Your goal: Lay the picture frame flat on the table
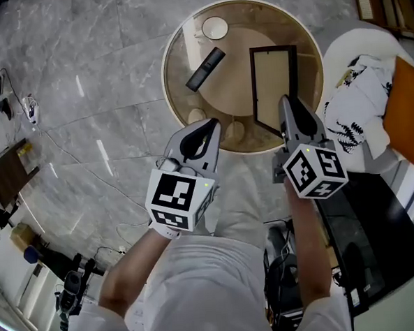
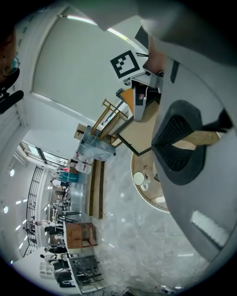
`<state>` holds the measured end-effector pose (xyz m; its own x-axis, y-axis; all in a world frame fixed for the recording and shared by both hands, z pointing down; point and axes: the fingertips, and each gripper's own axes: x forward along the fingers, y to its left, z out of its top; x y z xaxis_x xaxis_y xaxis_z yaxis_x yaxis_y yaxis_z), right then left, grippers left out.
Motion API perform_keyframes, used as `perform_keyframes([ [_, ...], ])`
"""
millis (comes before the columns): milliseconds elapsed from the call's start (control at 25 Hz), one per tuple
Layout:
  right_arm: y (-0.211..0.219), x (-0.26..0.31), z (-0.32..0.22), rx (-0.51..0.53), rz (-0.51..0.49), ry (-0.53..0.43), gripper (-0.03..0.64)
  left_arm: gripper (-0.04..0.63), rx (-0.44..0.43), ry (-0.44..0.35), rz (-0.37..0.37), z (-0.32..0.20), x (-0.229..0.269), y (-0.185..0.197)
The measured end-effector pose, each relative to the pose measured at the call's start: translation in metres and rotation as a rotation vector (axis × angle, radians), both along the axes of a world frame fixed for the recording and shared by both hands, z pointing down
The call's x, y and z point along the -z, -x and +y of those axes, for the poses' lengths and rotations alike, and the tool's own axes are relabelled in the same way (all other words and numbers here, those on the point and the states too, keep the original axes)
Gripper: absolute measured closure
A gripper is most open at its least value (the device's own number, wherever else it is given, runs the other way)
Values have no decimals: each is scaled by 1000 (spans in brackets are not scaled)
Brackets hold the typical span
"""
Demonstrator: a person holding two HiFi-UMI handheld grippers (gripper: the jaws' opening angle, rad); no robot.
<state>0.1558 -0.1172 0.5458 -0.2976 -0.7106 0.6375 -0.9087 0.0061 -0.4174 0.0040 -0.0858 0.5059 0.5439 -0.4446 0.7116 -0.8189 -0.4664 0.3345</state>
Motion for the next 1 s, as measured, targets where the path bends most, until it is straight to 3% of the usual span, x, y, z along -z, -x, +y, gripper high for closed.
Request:
perform_keyframes([
  [240, -2, -50, -14, -6, -10, 16, 554, 591, 30, 31, -4, -8, -43, -1],
  [560, 1, -106, -30, 2, -26, 38, 554, 591, 84, 16, 10, -32, -86, 3],
  [1000, 0, -163, -37, -24, -54, 68, 554, 591, 78, 29, -9, -43, -136, 2],
])
